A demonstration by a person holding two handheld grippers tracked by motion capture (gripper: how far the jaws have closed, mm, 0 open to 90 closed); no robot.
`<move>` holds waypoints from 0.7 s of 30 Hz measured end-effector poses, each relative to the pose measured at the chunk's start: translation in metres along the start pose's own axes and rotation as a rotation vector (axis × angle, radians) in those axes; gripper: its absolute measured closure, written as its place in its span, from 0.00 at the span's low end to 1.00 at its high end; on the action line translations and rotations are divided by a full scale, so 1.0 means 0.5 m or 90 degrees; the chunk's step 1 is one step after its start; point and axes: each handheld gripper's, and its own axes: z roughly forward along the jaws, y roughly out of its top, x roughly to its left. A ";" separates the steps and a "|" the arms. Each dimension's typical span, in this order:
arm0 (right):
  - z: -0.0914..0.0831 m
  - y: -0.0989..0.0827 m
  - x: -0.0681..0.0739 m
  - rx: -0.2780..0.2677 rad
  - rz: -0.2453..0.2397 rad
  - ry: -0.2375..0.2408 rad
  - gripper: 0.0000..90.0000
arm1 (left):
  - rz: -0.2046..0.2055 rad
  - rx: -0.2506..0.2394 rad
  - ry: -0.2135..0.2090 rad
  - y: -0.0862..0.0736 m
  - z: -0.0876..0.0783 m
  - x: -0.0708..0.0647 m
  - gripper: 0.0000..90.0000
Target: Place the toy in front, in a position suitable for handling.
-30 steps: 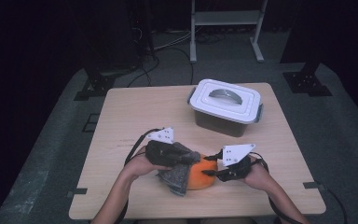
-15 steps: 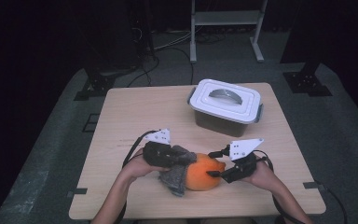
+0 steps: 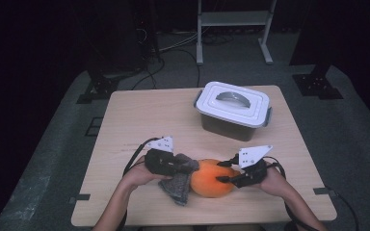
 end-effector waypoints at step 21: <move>0.010 0.045 0.004 0.034 0.064 -0.020 0.31 | 0.045 0.019 0.026 0.054 0.034 -0.017 0.82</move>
